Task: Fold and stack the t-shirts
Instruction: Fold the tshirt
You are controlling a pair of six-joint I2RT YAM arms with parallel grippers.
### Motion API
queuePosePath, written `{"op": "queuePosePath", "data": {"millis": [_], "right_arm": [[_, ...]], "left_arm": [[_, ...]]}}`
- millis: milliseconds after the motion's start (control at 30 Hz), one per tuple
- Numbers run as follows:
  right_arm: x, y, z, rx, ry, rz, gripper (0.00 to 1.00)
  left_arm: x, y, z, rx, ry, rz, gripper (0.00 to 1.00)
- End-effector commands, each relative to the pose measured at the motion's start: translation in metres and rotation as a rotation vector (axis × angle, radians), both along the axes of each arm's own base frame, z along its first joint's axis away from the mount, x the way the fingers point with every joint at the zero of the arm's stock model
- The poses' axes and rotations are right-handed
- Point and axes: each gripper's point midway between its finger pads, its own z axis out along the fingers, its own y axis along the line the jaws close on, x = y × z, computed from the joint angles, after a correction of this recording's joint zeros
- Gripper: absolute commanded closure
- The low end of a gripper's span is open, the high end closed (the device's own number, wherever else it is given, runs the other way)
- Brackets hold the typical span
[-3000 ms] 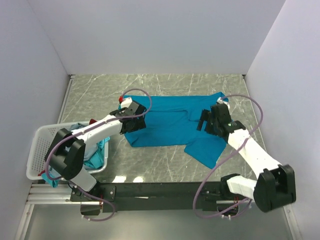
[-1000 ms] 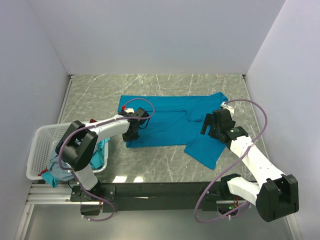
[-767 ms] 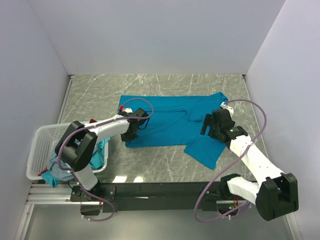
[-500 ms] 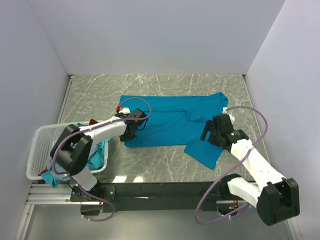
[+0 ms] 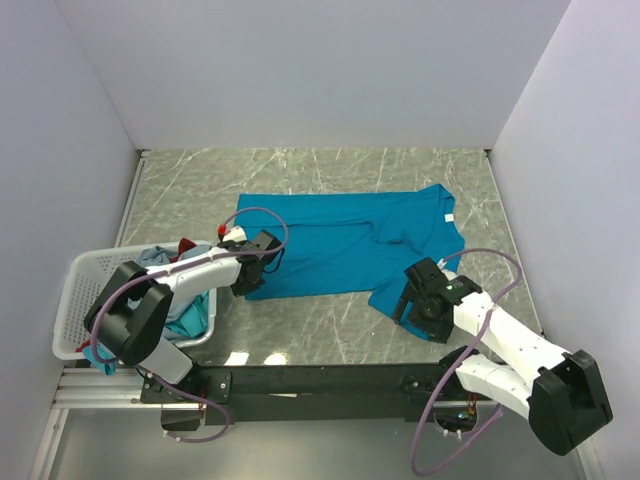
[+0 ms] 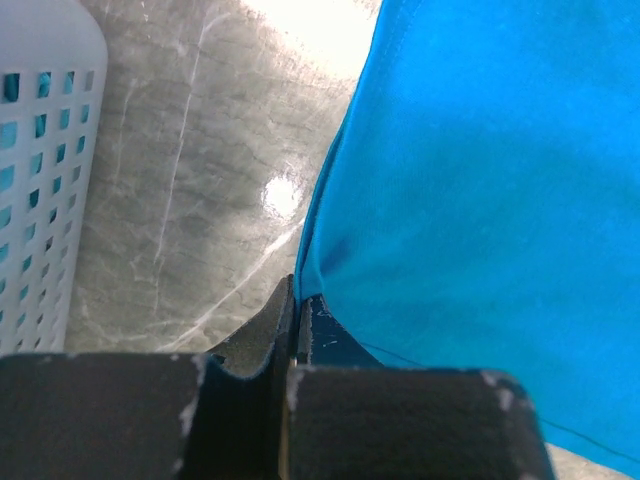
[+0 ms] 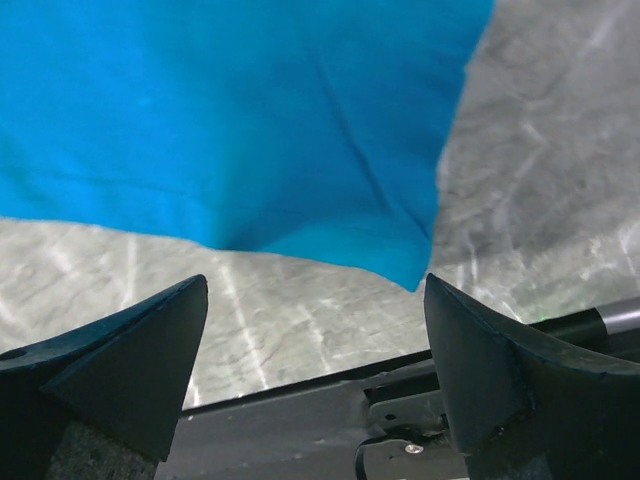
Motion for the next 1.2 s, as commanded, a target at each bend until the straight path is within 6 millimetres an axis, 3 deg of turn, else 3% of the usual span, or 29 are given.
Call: {"op": "queuePosePath", "data": {"millis": [0,233,300,433,533,600,867,1167], "right_arm": [[-0.001,-0.010,-0.006,-0.056,0.009,-0.087,0.06],[0.015,-0.012,-0.020,-0.124,0.032,-0.061,0.24],[0.018,-0.012,-0.021,-0.133,0.030,-0.050,0.39],[0.019,-0.004,-0.022,-0.099,0.035,-0.025,0.57],[0.020,-0.005,-0.021,-0.099,0.026,-0.011,0.76],[0.023,-0.006,-0.019,-0.105,0.015,-0.005,0.97],[0.042,-0.007,0.001,-0.118,-0.070,0.029,1.00],[0.097,-0.008,0.057,-0.146,-0.243,0.047,1.00]], "left_arm": [[0.005,-0.001,0.005,-0.032,-0.052,0.044,0.99],[0.007,-0.007,0.014,-0.086,-0.086,0.007,0.99],[0.009,-0.008,0.014,-0.099,-0.090,0.005,0.99],[0.009,-0.008,0.014,-0.103,-0.081,0.020,0.99],[0.011,-0.009,0.016,-0.127,-0.095,0.025,0.99],[0.012,-0.010,0.017,-0.148,-0.095,0.027,0.99],[0.019,-0.012,0.028,-0.196,-0.127,0.033,0.99],[0.040,-0.009,0.046,-0.265,-0.177,0.119,0.99]]}}
